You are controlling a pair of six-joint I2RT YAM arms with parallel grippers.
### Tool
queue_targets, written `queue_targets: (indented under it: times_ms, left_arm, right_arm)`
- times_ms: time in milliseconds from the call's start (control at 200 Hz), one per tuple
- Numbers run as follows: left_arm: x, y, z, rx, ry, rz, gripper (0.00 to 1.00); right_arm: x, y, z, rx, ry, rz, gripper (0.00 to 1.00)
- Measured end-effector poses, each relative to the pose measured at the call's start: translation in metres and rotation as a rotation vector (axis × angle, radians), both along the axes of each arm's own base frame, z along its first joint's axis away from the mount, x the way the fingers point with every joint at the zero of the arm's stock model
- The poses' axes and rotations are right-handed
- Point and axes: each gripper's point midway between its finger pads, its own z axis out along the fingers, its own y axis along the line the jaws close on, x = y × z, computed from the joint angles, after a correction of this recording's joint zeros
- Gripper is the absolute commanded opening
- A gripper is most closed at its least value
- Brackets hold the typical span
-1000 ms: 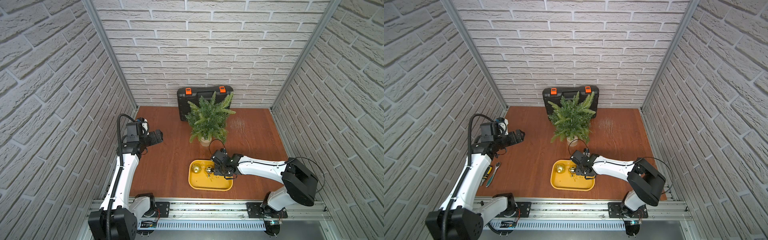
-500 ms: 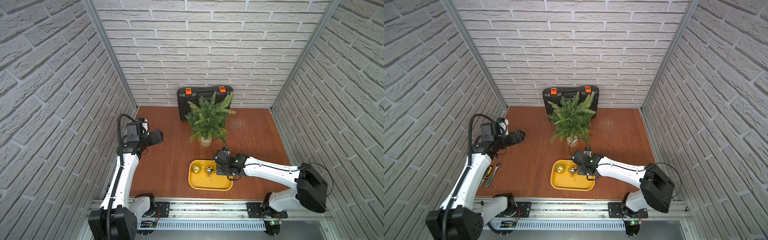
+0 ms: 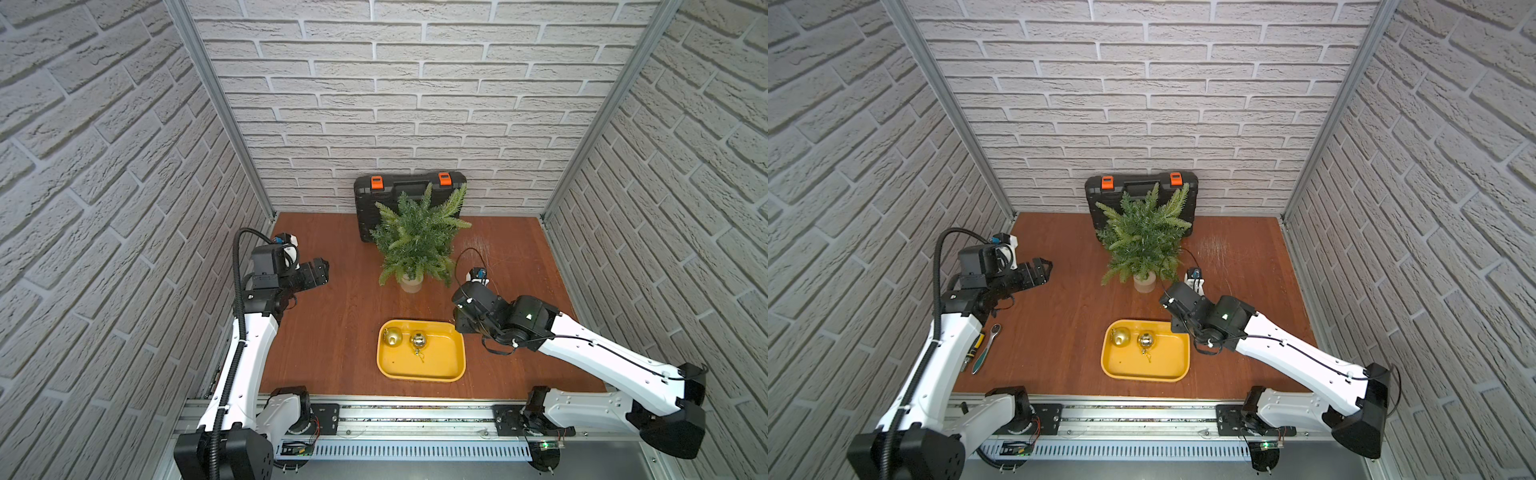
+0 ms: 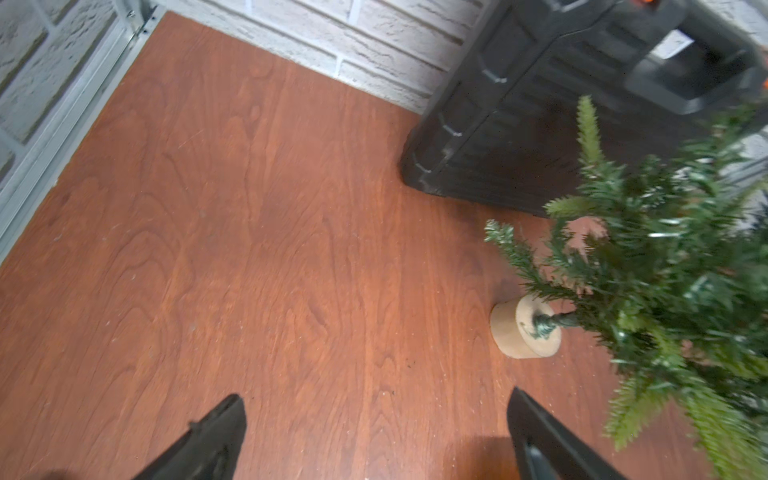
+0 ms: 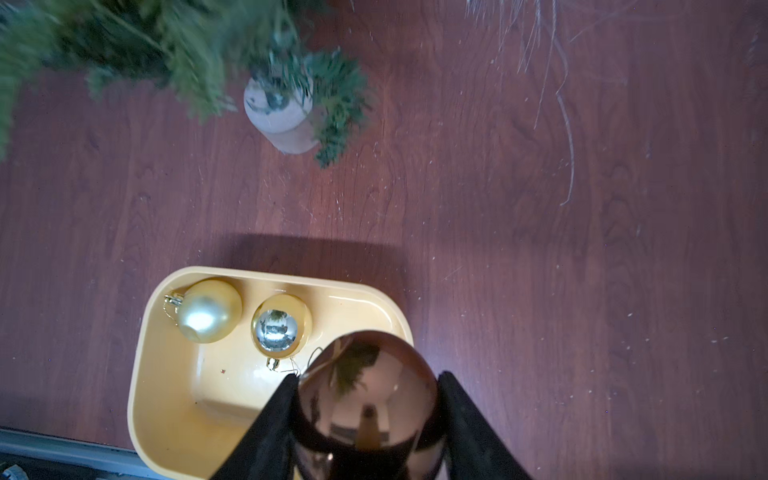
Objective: Decorate the small christmas tree with ornaments
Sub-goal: Pick up an ornament from the container, then hang an ornament on the christmas tree.
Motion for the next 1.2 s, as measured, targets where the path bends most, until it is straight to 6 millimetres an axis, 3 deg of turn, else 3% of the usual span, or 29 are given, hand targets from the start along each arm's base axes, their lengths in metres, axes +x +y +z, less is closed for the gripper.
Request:
queue_targets:
  times_ms: [220, 430, 835, 1200]
  left_arm:
    - [-0.002, -0.026, 0.005, 0.012, -0.022, -0.092, 0.98]
    - [-0.001, -0.028, 0.015, 0.027, -0.05, -0.109, 0.98]
    - [0.001, -0.032, 0.034, 0.037, -0.16, -0.149, 0.98]
    - [-0.009, -0.026, 0.032, 0.054, -0.18, -0.127, 0.98]
  right_arm:
    - [0.018, -0.03, 0.05, 0.024, -0.105, -0.031, 0.5]
    - [0.038, -0.044, 0.094, 0.06, -0.178, -0.017, 0.49]
    - [0.084, -0.007, 0.173, 0.118, -0.312, 0.149, 0.5]
    - [0.113, 0.002, 0.209, 0.143, -0.381, 0.189, 0.5]
